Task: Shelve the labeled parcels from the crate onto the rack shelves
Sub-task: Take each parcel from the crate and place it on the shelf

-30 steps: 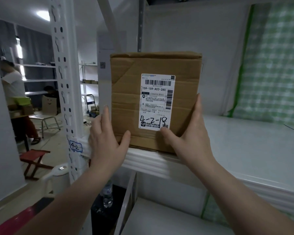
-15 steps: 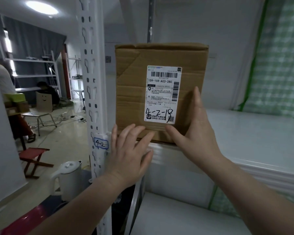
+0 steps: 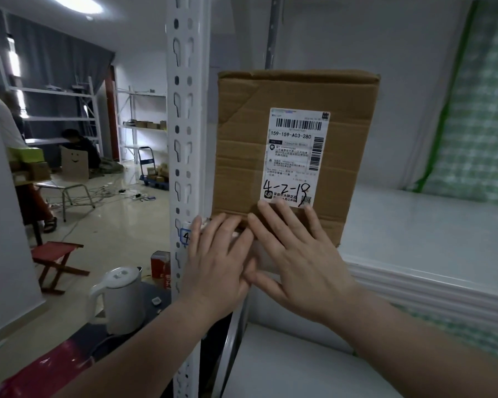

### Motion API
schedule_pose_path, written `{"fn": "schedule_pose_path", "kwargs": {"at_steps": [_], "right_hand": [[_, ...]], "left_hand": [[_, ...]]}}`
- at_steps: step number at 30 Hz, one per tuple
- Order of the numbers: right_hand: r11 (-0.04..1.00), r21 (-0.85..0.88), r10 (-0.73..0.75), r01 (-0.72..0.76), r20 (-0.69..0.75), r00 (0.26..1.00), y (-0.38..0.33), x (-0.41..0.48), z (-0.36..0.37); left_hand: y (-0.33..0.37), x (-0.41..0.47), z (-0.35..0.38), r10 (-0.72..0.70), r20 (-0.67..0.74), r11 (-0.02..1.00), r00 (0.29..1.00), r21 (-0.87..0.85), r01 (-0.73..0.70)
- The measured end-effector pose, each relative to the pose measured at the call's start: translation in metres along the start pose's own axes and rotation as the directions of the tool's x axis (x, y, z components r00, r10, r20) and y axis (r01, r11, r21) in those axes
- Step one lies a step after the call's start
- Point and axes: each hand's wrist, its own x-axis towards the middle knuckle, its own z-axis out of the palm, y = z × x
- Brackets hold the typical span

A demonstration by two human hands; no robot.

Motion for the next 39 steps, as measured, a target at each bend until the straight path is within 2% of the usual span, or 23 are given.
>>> {"fn": "schedule_pose_path", "kwargs": {"at_steps": [9, 18, 26, 30, 34, 37, 39], "right_hand": [[0.998, -0.015, 0.062, -0.061, 0.05, 0.997, -0.003, 0.005, 0.007], [0.997, -0.028, 0.07, -0.069, 0.038, 0.997, -0.003, 0.004, 0.01], [0.99, 0.13, 0.084, -0.062, -0.169, 0.982, -0.025, -0.03, 0.003], [0.97, 0.243, 0.064, -0.009, -0.221, 0.973, -0.05, -0.063, -0.002], [0.922, 0.386, 0.051, 0.035, -0.21, 0.976, -0.08, -0.098, -0.01], [0.871, 0.492, 0.06, -0.003, -0.1, 0.993, -0.106, -0.143, -0.015], [0.844, 0.536, 0.013, -0.004, -0.012, 1.0, -0.123, -0.181, -0.016]], "left_hand": [[-0.003, 0.006, 0.003, -0.015, 0.075, 1.0, 0.997, 0.0, 0.015], [-0.001, 0.004, 0.002, -0.041, 0.137, 0.999, 0.99, 0.028, 0.037], [0.011, -0.031, -0.011, -0.157, 0.128, 0.987, 0.979, -0.01, 0.16], [0.026, -0.065, -0.036, -0.187, 0.219, 0.979, 0.958, -0.039, 0.2], [0.042, -0.11, -0.062, -0.286, 0.422, 0.933, 0.86, -0.081, 0.35], [0.066, -0.159, -0.088, -0.414, 0.453, 0.877, 0.79, -0.034, 0.48], [0.086, -0.195, -0.104, -0.479, 0.482, 0.838, 0.734, 0.002, 0.546]]}}
